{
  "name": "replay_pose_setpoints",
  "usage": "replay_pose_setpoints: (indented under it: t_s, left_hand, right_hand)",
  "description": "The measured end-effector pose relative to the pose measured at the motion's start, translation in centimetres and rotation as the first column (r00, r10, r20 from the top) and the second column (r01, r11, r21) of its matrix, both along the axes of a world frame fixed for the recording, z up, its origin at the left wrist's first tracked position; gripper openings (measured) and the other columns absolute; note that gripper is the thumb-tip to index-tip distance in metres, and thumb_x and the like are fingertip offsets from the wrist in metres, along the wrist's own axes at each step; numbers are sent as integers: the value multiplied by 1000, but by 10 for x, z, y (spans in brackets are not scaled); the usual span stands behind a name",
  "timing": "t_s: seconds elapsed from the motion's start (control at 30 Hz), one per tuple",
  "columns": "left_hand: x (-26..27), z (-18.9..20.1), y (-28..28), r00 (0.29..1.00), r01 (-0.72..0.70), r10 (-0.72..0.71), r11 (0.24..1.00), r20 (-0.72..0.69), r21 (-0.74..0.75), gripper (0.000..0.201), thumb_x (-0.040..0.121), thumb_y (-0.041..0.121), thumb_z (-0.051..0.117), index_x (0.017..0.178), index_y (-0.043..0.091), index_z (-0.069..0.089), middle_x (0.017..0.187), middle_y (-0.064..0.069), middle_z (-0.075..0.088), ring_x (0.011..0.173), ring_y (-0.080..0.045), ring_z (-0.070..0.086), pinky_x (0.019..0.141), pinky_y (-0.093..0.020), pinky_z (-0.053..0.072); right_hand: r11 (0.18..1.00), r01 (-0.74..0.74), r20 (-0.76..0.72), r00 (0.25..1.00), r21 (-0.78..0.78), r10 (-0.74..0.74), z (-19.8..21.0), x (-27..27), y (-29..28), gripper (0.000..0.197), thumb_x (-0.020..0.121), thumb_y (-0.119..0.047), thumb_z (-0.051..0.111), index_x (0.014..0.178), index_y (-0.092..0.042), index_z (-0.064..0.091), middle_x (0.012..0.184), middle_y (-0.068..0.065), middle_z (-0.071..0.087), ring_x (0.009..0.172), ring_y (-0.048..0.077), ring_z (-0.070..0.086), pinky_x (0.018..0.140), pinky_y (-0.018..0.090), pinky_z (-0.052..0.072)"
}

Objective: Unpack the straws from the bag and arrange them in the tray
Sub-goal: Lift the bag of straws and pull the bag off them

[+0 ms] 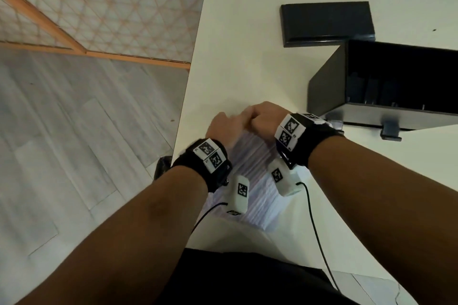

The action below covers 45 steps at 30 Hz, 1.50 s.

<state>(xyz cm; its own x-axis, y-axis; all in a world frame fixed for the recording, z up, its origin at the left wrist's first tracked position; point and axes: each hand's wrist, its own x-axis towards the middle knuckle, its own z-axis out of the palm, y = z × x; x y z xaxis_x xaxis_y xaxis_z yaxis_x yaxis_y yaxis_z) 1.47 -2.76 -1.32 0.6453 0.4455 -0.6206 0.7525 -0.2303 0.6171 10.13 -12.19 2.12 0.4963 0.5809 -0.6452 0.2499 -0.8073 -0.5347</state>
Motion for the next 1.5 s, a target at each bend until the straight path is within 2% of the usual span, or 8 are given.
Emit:
replay_pose_setpoints:
  t_s: [0.2, 0.6, 0.9, 1.13, 1.27, 1.37, 1.43, 1.5]
  left_hand:
    - [2, 6, -9, 1000, 19, -17, 982, -13, 188, 48, 105, 34, 39, 61, 14, 47, 79, -10, 59, 83, -32, 57, 73, -33, 37]
    - [3, 19, -7, 997, -61, 49, 966, 54, 251, 54, 107, 32, 39, 57, 11, 39, 60, -3, 47, 66, -27, 49, 67, -33, 37]
    - [12, 43, -25, 974, -111, 55, 962, 219, 250, 50, 105, 35, 43, 63, 10, 43, 62, -3, 49, 66, -25, 49, 67, -36, 40]
    - [14, 83, -13, 778, -415, 298, 905, 553, 97, 55, 107, 32, 42, 54, 15, 42, 49, 10, 43, 51, -12, 44, 61, -30, 39]
    - [7, 104, -15, 647, -461, 385, 885, 657, -65, 54, 110, 36, 36, 86, 4, 73, 68, 3, 63, 61, -3, 57, 67, -16, 44]
    - [4, 111, -18, 615, -421, 335, 905, 714, -63, 49, 110, 41, 31, 113, 17, 74, 103, -12, 72, 91, -3, 65, 92, -23, 43]
    - [5, 109, -15, 687, -387, 271, 922, 674, 24, 53, 102, 64, 21, 137, 46, 57, 153, -8, 48, 140, -6, 43, 119, -38, 30]
    - [6, 113, -12, 832, -317, 217, 941, 511, 117, 64, 90, 81, 6, 149, 62, 24, 171, -5, 9, 157, -24, 5, 126, -53, 11]
  right_hand:
    - [1000, 6, 33, 999, -11, -6, -2, 4, -8, 15, 90, -25, 61, 81, -20, 71, 88, -4, 65, 87, 15, 57, 62, 22, 38]
    - [993, -25, 148, 988, -118, 42, 7, 17, -82, 19, 94, -27, 53, 79, -23, 64, 89, -2, 66, 84, 19, 62, 69, 24, 41]
    - [916, 390, -133, 907, -96, -400, 23, 15, -142, 14, 95, -12, 50, 90, -3, 59, 76, 16, 70, 56, 28, 70, 52, 38, 59]
    - [780, 597, -360, 780, 186, -511, 67, 7, -126, 16, 103, -16, 41, 92, -7, 48, 97, 22, 64, 70, 41, 72, 61, 51, 59]
    - [734, 608, -438, 772, 302, -460, 93, 6, -105, 17, 105, -22, 38, 99, -9, 46, 104, 17, 58, 76, 39, 73, 55, 48, 58]
    - [656, 653, -505, 739, 377, -446, 113, 12, -91, 20, 105, -27, 41, 90, -15, 49, 115, 21, 62, 85, 42, 71, 58, 52, 58]
    - [584, 697, -580, 698, 416, -420, 125, 18, -83, 25, 104, -25, 43, 81, -19, 49, 113, 17, 65, 89, 43, 69, 64, 59, 58]
    - [529, 712, -629, 683, 462, -371, 133, 23, -78, 26, 103, -22, 43, 77, -21, 46, 101, 10, 67, 90, 40, 68, 71, 59, 57]
